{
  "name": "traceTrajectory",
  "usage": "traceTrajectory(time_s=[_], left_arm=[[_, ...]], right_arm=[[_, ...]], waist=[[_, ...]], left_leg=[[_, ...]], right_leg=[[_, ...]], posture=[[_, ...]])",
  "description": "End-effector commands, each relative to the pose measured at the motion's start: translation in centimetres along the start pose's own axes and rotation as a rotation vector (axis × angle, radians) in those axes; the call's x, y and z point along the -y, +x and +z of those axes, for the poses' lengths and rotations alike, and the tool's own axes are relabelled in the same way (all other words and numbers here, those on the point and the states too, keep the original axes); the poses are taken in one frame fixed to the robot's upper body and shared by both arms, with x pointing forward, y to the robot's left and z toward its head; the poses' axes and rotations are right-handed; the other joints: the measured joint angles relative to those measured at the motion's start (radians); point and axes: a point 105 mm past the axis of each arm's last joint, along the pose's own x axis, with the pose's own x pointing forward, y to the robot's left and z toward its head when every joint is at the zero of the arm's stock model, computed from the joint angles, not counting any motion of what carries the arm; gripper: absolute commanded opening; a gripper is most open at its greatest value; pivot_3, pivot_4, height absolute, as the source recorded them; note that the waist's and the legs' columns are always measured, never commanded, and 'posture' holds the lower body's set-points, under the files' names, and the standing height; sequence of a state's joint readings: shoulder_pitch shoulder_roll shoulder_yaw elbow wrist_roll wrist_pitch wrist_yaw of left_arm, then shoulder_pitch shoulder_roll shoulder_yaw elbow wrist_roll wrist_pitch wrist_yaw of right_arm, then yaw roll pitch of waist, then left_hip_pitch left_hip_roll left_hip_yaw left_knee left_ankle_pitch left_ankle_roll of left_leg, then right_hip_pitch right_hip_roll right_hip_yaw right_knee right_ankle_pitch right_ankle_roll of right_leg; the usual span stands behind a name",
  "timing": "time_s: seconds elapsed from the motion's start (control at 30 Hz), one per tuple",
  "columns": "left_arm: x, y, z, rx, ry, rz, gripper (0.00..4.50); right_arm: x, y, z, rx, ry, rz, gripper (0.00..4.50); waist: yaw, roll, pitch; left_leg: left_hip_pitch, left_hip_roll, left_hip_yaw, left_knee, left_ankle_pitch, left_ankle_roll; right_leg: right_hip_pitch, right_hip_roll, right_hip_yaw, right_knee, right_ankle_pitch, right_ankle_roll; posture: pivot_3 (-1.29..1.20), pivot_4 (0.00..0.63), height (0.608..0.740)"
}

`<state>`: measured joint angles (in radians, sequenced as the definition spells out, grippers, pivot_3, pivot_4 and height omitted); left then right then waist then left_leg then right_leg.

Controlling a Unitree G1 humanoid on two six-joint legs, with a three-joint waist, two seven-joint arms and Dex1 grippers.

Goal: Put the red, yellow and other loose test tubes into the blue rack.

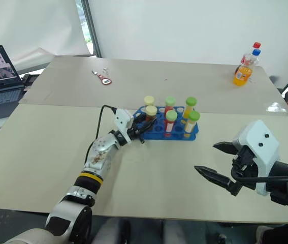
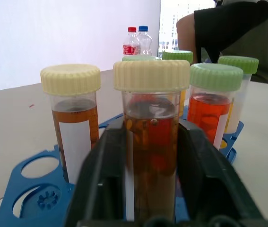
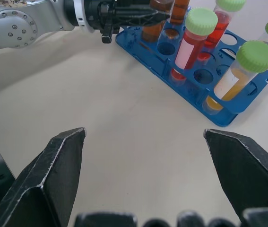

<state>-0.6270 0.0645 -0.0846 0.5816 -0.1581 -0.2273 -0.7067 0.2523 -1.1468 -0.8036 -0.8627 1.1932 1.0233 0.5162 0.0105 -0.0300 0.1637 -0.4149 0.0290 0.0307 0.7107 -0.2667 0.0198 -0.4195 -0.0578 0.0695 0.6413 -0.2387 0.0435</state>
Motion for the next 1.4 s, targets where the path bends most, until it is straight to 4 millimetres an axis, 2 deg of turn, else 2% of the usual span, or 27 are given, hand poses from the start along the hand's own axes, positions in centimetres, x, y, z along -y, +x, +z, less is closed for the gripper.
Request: traceTrajectory(time_s=[0.03,0.1,0.47,0.7,0.97,1.1,1.2,1.27,1.4], left_arm=[[0.5,0.1,0.4,0.010,0.011,-0.042,3.50],[0.5,0.1,0.5,0.010,0.016,-0.047,4.46],[1.0,-0.9,0.9,0.004,0.020,-0.109,4.46],[0.9,-3.0,1.5,-0.067,0.054,-0.186,4.46],[-1.5,-7.3,4.8,-0.200,0.143,-0.236,4.46],[-3.8,-10.4,5.3,-0.367,0.251,-0.188,4.46],[-5.8,-13.4,6.0,-0.488,0.347,-0.134,4.46],[-7.5,-15.9,6.8,-0.557,0.357,-0.084,4.46],[-8.9,-18.7,7.8,-0.634,0.366,-0.032,4.46]], right_arm=[[0.5,-0.4,0.8,0.050,-0.033,-0.044,4.46],[0.6,-0.4,1.1,0.071,-0.035,-0.049,4.46],[2.3,-0.7,3.4,0.208,-0.059,-0.129,4.46],[2.9,-0.8,3.9,0.217,-0.073,-0.151,4.46],[4.3,-1.0,3.8,0.173,-0.115,-0.163,4.46],[5.1,-1.0,3.4,0.141,-0.139,-0.142,4.46],[5.6,-1.3,2.9,0.111,-0.166,-0.093,4.46],[6.1,-1.6,3.0,0.111,-0.193,-0.060,4.46],[6.9,-1.6,3.0,0.102,-0.234,-0.016,4.46]], waist=[[0.001,0.000,0.000],[0.004,0.000,0.000],[0.002,0.000,0.000],[0.001,0.000,0.000],[-0.001,0.001,0.000],[-0.004,0.001,-0.001],[-0.006,0.001,0.000],[-0.009,0.001,0.000],[-0.008,0.002,0.000]], left_leg=[[0.000,0.000,0.000,0.000,0.000,0.000],[0.000,0.000,0.000,0.000,0.000,0.000],[0.000,0.000,0.000,0.000,0.000,0.000],[0.000,0.000,0.000,0.000,0.000,0.000],[0.000,0.001,0.000,0.000,0.000,0.000],[0.000,0.001,0.000,0.000,0.000,0.000],[0.000,0.001,0.001,-0.001,0.000,0.000],[0.000,0.002,0.001,-0.001,0.000,0.000],[0.000,0.002,0.003,-0.001,0.000,0.000]], right_leg=[[0.000,0.000,0.000,0.000,0.000,0.000],[0.000,0.000,0.000,0.000,0.000,0.000],[0.000,0.000,0.000,0.000,0.000,0.000],[0.000,0.000,0.000,0.000,0.000,0.000],[-0.001,0.000,0.000,0.001,0.000,0.000],[-0.001,0.000,0.000,0.000,0.000,0.000],[-0.001,0.000,0.000,0.000,0.000,0.000],[-0.002,0.000,0.000,0.000,0.000,0.000],[-0.002,0.000,0.000,0.000,0.000,0.000]], posture=[[0.00,0.150,0.740],[0.00,0.150,0.740],[0.00,0.150,0.740],[0.00,0.150,0.740],[0.00,0.150,0.740],[0.00,0.150,0.740],[0.00,0.150,0.740],[0.00,0.150,0.740],[0.00,0.150,0.740]])
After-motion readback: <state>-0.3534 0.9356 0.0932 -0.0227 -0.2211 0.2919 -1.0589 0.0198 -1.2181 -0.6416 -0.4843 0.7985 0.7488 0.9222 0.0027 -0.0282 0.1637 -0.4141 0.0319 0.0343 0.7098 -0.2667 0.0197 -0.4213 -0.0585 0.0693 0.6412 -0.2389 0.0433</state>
